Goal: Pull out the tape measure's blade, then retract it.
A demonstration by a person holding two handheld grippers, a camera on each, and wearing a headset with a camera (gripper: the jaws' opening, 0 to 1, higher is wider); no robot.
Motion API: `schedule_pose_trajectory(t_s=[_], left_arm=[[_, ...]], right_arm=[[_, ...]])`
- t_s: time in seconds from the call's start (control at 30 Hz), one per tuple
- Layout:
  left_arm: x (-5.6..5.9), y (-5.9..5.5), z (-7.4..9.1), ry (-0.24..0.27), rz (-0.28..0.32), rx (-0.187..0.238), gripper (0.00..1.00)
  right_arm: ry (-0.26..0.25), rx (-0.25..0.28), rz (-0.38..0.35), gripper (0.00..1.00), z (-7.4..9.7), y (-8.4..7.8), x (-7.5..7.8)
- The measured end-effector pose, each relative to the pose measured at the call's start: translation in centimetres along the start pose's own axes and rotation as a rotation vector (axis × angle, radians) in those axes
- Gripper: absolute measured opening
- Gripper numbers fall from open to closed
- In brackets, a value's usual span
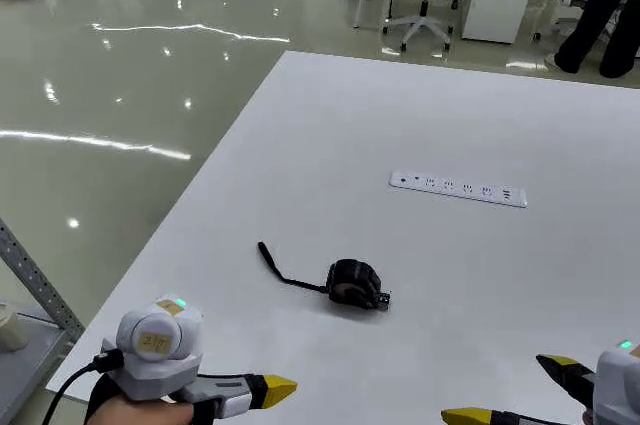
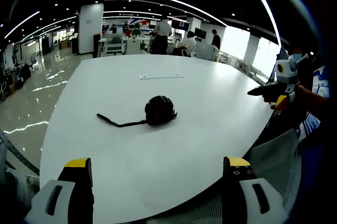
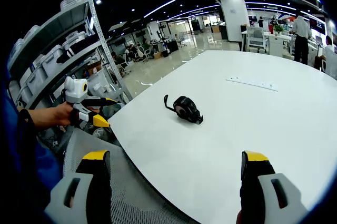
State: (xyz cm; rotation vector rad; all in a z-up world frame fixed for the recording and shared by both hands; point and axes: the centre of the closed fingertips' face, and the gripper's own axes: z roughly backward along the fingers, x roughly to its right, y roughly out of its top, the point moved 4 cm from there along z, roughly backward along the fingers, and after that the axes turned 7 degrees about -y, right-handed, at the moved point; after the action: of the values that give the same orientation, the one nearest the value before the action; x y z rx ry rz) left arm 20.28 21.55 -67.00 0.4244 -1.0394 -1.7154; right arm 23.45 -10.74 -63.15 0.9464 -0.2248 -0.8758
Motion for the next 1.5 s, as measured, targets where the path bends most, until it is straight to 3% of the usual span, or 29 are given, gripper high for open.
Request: schedule_pose_trajectory(t_s=[0.47,0.77,1.5], left_arm=[[1.4,0.4,2.0,-0.044,-0.007,-0.006,1.00],[0.9,0.9,2.5,-0.019,-0.011,-0.015,1.00],[0.0,-0.3,2.7,0.008,0.010,-0.050,1.00]], right_arm=[[-0.031,0.010,0.009,1.00,3.2,0.3,0.5],[-0.042,0.001,0.008,1.00,3.6,0.0,0.9],[-0.088,0.017,0.000,1.00,3.9,-0.3,1.7]])
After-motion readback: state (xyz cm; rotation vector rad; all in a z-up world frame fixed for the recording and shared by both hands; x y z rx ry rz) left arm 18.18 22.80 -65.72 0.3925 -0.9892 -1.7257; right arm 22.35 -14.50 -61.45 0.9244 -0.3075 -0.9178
